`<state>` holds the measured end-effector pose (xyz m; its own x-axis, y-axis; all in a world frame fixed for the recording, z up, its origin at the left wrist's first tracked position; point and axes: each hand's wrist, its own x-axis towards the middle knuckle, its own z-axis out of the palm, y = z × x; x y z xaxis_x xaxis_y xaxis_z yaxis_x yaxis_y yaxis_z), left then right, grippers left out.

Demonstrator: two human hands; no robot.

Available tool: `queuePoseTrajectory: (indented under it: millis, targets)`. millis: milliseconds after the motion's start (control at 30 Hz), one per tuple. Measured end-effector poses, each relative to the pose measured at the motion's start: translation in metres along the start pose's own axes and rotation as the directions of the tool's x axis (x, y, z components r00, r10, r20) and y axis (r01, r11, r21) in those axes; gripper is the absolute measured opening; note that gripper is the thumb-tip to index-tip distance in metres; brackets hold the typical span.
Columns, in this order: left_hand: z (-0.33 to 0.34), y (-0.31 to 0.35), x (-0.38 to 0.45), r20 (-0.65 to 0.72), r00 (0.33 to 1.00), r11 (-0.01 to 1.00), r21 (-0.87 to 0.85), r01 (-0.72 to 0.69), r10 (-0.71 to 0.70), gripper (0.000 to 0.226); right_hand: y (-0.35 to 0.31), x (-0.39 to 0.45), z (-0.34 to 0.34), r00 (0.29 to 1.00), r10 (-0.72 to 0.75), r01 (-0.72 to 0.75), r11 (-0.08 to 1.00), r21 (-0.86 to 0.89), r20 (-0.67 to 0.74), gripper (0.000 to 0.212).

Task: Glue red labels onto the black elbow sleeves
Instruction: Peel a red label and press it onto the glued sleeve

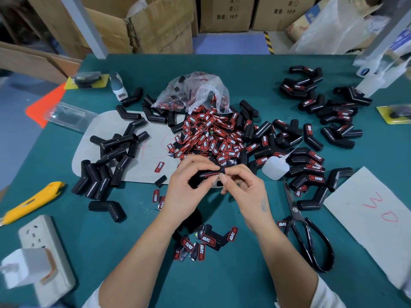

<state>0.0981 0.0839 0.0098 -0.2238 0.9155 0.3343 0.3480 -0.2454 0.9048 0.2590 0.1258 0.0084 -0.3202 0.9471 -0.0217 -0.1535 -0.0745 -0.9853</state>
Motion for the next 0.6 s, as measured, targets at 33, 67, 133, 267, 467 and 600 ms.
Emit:
queuePoseTrajectory:
  millis: [33, 67, 133, 267, 467, 600]
  targets:
    - [0.0000, 0.0004, 0.0001, 0.000, 1.000, 1.000, 0.007, -0.002, 0.002, 0.015, -0.0001, 0.0001, 0.0003, 1.000, 0.003, -0.003, 1.000, 0.000, 0.000, 0.021]
    - [0.0000, 0.0010, 0.0000, 0.001, 1.000, 1.000, 0.015, -0.005, 0.005, 0.014, -0.0002, 0.0001, 0.0004, 1.000, 0.007, -0.007, 1.000, 0.003, 0.000, 0.021]
    - [-0.0001, 0.0022, -0.0002, 0.006, 1.000, 0.999, 0.032, -0.008, 0.008, 0.013, 0.0001, 0.0002, -0.0002, 1.000, 0.018, -0.018, 1.000, 0.013, 0.003, 0.020]
    - [-0.0012, 0.0024, -0.0002, 0.024, 1.000, 0.998, 0.070, 0.004, -0.005, 0.015, 0.0010, 0.0006, -0.0032, 0.998, 0.051, -0.051, 0.999, 0.002, 0.032, 0.017]
    - [-0.0052, 0.0031, 0.0009, 0.062, 0.998, 0.996, 0.094, 0.004, -0.010, 0.018, 0.0025, 0.0017, -0.0058, 0.995, 0.099, -0.098, 0.994, -0.040, 0.014, 0.010]
    - [-0.0062, 0.0036, 0.0007, 0.088, 0.996, 0.996, 0.090, 0.011, -0.019, 0.019, 0.0007, 0.0006, -0.0066, 0.993, 0.116, -0.115, 0.993, -0.036, 0.032, 0.007]
